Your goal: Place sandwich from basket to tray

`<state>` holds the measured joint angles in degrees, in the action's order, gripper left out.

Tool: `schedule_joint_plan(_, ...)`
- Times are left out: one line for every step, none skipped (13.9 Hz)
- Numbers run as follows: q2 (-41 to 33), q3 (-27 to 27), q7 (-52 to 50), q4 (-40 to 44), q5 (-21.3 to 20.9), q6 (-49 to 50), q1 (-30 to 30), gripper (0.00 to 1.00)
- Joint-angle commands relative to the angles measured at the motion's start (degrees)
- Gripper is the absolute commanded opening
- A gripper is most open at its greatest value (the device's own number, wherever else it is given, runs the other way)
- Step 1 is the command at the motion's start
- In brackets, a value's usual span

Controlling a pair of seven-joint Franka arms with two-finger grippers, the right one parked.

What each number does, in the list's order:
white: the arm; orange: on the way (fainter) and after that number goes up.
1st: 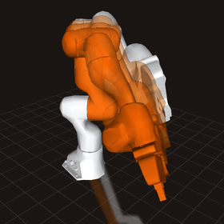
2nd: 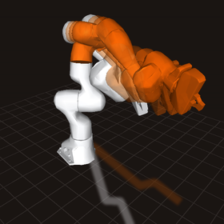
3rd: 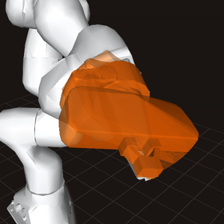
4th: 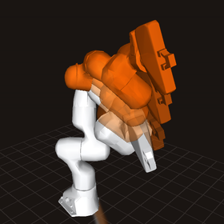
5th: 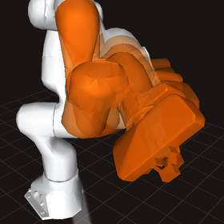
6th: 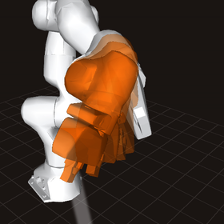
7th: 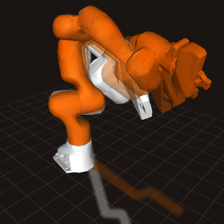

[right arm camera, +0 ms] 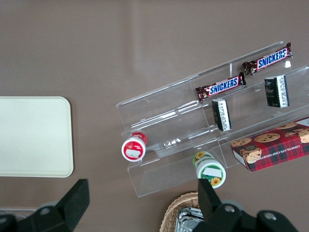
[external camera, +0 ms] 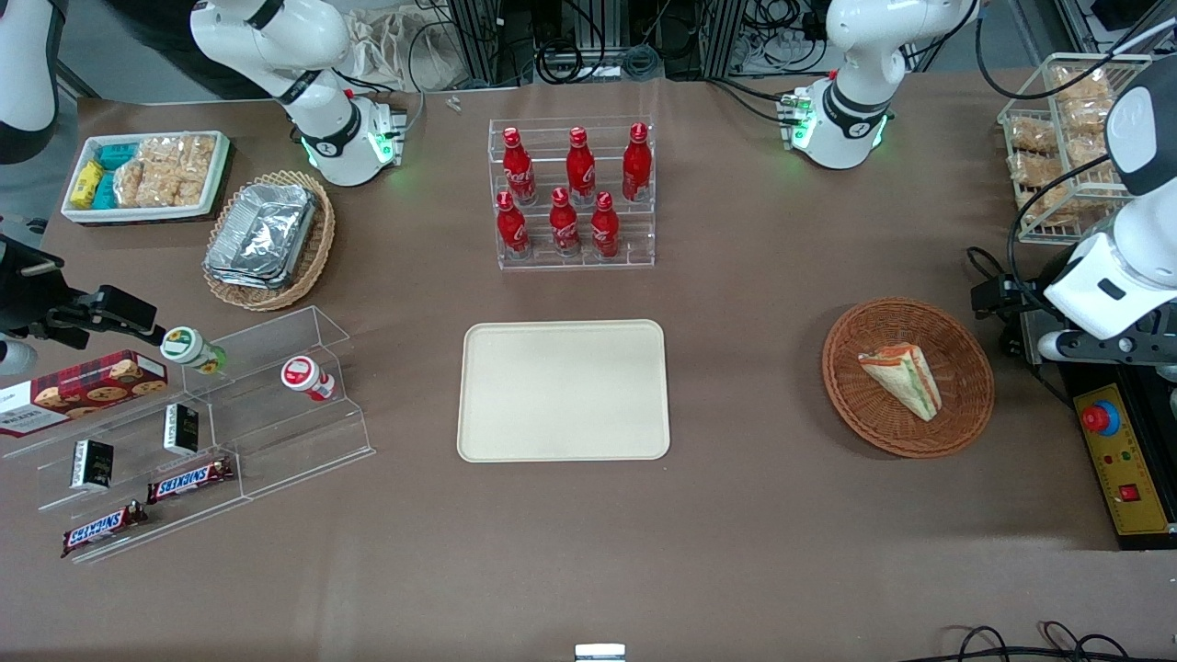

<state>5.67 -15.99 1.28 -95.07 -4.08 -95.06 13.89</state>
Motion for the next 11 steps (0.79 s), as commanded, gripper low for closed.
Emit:
schedule_joint_plan(0.75, -0.09, -1.36, 1.56, 0.65, 1.01, 0.17, 1.0)
schedule_joint_plan(0.75, -0.09, -1.36, 1.64, 0.65, 1.01, 0.08, 1.0)
schedule_joint_plan(0.75, -0.09, -1.45, 1.64, 0.74, 1.1, 0.08, 1.0)
schedule_joint_plan(0.66, -0.09, -1.62, 1.47, 0.74, 1.8, 0.08, 1.0)
schedule_joint_plan(0.49, -0.09, -2.5, 1.03, 0.82, 3.11, 0.08, 1.0)
schedule_joint_plan(0.48, -0.09, -4.77, 0.42, 0.91, 3.73, 0.08, 1.0)
schedule_joint_plan(0.05, -0.09, -7.57, -1.41, 0.83, 3.39, 0.08, 1.0)
schedule_joint_plan(-0.22, -0.09, -9.6, -2.91, 0.82, 2.87, 0.08, 1.0)
schedule_joint_plan(0.13, -0.09, -10.67, -3.54, 0.82, 2.25, 0.17, 1.0)
schedule_joint_plan(0.13, -0.01, -11.38, -5.11, 0.82, 0.94, 0.34, 1.0)
schedule_joint_plan(-0.22, 0.08, -12.25, -7.91, 0.82, -1.94, 0.52, 1.0)
